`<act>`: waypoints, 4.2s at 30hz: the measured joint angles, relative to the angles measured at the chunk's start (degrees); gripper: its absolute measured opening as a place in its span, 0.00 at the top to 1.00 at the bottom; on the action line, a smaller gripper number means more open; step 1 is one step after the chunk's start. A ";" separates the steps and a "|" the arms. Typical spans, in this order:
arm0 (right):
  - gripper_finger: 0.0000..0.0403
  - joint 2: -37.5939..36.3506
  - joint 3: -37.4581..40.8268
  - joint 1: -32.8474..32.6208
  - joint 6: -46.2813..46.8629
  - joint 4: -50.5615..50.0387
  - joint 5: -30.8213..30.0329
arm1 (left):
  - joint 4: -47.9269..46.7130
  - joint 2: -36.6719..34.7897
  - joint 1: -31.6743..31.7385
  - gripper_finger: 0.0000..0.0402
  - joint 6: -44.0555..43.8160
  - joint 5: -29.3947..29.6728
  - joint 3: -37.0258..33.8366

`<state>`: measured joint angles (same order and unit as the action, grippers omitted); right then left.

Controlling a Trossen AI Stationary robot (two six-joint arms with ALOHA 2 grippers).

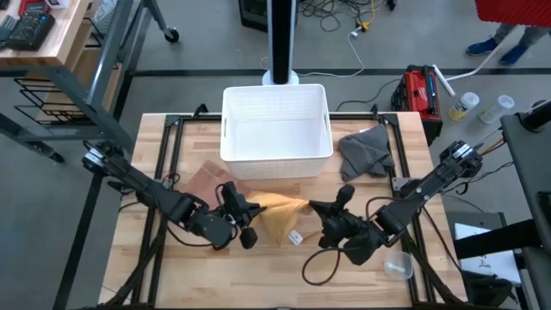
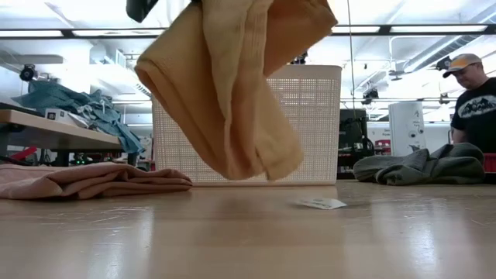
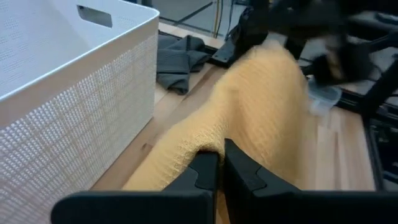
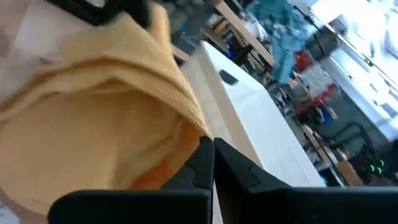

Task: Fold towel
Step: Fold the yellow towel

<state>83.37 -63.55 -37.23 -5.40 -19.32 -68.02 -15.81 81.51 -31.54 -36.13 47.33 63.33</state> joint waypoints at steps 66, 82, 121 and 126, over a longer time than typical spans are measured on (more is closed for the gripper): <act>0.97 28.06 -4.40 14.87 4.42 55.75 33.27 | 2.16 -1.62 -7.10 1.00 4.21 27.63 -0.24; 1.00 13.43 -6.23 3.85 2.01 26.90 18.16 | -9.81 -1.90 -7.16 0.99 1.70 14.97 -0.26; 1.00 -9.57 -10.78 2.28 15.13 -4.13 29.41 | 12.01 -1.40 -7.36 0.79 21.27 5.61 -1.11; 1.00 -1.93 -14.07 0.71 11.09 -4.34 35.41 | 26.73 1.37 -7.00 0.76 33.13 -4.48 -1.14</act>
<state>81.45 -77.62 -36.53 5.69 -23.66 -32.60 10.92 82.88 -38.53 -3.00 42.85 62.19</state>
